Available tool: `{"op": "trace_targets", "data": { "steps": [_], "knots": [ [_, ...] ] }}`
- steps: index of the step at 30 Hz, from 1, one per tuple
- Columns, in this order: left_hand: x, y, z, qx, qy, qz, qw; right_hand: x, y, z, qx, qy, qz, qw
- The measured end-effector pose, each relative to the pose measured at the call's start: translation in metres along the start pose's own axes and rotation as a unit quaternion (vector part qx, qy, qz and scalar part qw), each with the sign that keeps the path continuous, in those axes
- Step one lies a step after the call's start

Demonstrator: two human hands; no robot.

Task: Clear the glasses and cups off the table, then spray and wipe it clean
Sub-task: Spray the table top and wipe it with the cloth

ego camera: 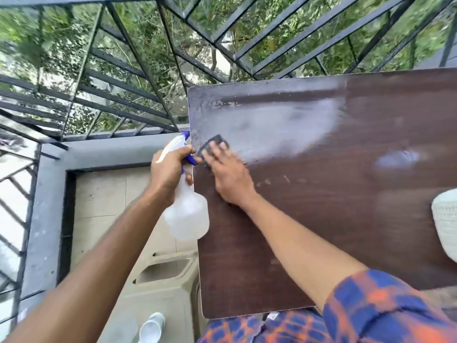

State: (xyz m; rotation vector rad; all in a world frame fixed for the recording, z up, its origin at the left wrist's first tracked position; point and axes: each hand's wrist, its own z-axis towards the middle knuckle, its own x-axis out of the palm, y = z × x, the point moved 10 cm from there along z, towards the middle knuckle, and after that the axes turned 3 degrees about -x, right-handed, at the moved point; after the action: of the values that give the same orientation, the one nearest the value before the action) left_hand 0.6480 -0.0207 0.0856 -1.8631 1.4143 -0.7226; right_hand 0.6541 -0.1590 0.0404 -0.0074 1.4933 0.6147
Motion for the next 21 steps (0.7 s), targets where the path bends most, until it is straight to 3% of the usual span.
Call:
{"op": "trace_targets", "data": {
  "steps": [3, 6, 8, 10, 13, 15, 18, 21],
  "knots": [
    [-0.008, 0.01, -0.012, -0.006, -0.009, -0.01, 1.0, 0.014, 0.033, -0.029, -0.096, 0.045, 0.032, 0.994],
    [-0.01, 0.021, -0.02, -0.011, -0.01, 0.011, 1.0, -0.005, -0.01, -0.068, -0.129, 0.06, 0.039, 0.989],
    [-0.008, 0.027, -0.026, -0.018, -0.006, 0.018, 1.0, -0.034, -0.074, -0.089, -0.059, 0.031, 0.028, 0.997],
    [0.0, 0.033, -0.033, -0.027, 0.001, 0.029, 0.999, -0.069, -0.16, -0.121, 0.086, -0.019, 0.005, 0.996],
    [0.007, 0.042, -0.041, -0.034, 0.0, 0.022, 0.999, -0.115, -0.263, -0.187, 0.301, -0.069, -0.012, 0.951],
    [0.009, 0.048, -0.046, -0.039, -0.003, 0.015, 0.999, -0.122, -0.285, -0.213, 0.389, -0.078, -0.013, 0.918],
    [0.01, 0.057, -0.057, -0.05, -0.007, 0.008, 0.999, -0.106, -0.255, -0.211, 0.425, -0.091, -0.036, 0.9],
    [0.005, 0.064, -0.072, -0.053, -0.021, 0.01, 0.998, -0.071, -0.172, -0.169, 0.343, -0.067, -0.039, 0.936]
  ]
}}
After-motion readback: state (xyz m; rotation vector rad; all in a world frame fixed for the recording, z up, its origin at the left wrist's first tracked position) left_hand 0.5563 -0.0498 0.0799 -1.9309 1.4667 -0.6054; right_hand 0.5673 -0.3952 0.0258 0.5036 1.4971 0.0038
